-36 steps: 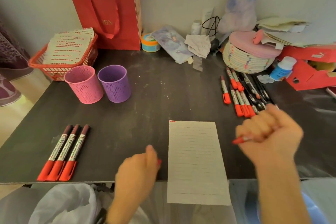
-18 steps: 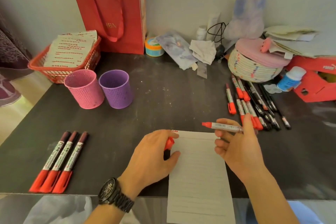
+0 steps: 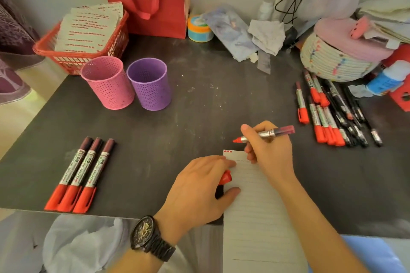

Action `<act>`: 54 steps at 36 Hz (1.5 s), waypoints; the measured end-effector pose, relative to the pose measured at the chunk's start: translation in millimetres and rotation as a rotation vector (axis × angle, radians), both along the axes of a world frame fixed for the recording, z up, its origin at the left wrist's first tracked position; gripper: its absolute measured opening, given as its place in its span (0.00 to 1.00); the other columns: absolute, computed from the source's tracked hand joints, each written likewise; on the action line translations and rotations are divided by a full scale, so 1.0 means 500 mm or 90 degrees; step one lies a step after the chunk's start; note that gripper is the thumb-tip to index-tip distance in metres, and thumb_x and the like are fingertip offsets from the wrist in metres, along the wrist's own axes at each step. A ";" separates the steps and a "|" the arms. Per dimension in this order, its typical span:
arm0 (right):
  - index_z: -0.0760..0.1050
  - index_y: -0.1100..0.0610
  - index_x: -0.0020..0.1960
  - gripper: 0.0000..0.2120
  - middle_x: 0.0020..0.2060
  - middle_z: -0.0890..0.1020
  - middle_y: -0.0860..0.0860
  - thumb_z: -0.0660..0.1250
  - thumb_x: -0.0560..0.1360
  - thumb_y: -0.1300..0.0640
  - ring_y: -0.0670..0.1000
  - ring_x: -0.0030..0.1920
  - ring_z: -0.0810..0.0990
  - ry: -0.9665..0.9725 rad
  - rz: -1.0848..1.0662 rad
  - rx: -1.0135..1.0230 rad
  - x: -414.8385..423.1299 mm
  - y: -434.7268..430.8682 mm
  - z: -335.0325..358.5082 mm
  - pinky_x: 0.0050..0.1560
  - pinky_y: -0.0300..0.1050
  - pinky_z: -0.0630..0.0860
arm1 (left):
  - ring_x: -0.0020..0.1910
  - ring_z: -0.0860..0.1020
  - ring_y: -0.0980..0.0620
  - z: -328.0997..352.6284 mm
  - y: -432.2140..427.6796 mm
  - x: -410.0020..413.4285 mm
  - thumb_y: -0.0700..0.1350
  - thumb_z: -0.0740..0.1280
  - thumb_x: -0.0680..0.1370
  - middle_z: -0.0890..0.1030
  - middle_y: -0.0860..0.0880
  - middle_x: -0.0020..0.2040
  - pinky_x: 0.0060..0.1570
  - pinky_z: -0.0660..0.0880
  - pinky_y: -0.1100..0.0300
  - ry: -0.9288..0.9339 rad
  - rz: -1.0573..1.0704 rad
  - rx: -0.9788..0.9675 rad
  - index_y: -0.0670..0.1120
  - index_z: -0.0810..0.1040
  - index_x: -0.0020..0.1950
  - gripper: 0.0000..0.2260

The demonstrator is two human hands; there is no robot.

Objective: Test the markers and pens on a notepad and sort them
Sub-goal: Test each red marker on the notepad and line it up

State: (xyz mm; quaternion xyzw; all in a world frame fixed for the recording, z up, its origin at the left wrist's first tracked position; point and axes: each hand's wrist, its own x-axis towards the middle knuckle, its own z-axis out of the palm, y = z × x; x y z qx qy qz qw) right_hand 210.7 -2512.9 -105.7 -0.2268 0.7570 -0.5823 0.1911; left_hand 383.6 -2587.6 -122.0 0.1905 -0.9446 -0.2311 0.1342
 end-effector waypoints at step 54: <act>0.74 0.53 0.31 0.14 0.25 0.80 0.48 0.70 0.75 0.58 0.45 0.27 0.78 0.151 -0.042 0.060 0.000 -0.003 -0.031 0.31 0.31 0.72 | 0.62 0.72 0.61 -0.005 -0.002 -0.009 0.61 0.64 0.76 0.79 0.60 0.61 0.66 0.55 0.73 -0.020 0.002 0.010 0.55 0.74 0.65 0.20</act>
